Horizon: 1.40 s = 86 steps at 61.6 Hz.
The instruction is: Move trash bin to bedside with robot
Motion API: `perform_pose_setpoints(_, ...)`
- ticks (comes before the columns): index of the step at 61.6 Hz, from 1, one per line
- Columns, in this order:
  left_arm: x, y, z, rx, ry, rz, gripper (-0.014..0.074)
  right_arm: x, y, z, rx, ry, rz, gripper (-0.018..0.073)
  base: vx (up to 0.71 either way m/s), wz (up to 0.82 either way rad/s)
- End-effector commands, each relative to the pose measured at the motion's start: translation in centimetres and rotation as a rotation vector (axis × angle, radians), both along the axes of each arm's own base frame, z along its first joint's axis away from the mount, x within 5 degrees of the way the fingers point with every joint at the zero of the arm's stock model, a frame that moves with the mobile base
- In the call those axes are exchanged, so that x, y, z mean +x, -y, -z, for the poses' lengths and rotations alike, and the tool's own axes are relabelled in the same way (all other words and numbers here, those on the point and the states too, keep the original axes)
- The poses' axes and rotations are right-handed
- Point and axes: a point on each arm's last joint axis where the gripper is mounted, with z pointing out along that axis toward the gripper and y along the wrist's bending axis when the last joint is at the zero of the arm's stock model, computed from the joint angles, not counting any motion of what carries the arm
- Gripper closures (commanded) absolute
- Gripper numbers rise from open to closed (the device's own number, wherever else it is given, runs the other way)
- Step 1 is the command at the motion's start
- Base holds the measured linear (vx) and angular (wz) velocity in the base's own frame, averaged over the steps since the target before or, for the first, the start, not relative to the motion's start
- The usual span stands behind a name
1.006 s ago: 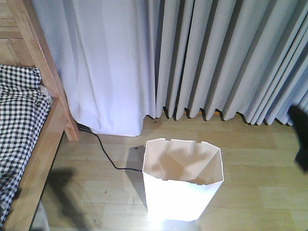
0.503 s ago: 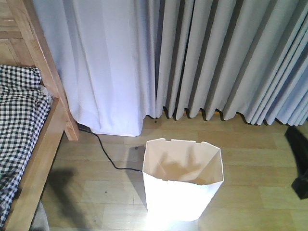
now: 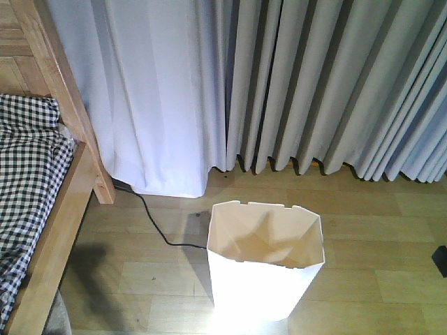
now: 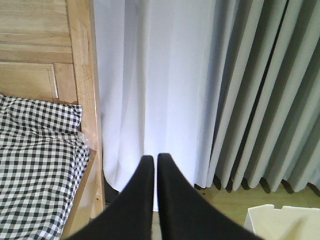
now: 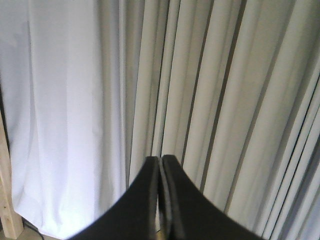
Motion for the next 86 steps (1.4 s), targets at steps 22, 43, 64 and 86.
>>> perform_pose_setpoints(22, 0.1, 0.0, -0.1, -0.011, 0.064, 0.003, 0.0602, 0.1, 0.4, -1.2, -0.016, 0.052, 0.043, 0.0568, 0.00, 0.00)
perform_pose_setpoints(43, 0.1, 0.0, -0.1, -0.011, 0.064, 0.003, 0.0602, -1.7, 1.4, 1.1, 0.062, 0.147, 0.185, 0.0568, 0.00, 0.00)
perform_pose_setpoints(64, 0.1, 0.0, -0.1, -0.011, 0.064, 0.003, 0.0602, -2.5, 1.8, 1.3, 0.042, 0.173, 0.236, 0.0568, 0.00, 0.00)
perform_pose_setpoints(86, 0.1, 0.0, -0.1, -0.011, 0.064, 0.003, 0.0602, -2.2, 1.5, 5.9, 0.110, 0.208, 0.161, 0.0568, 0.00, 0.00)
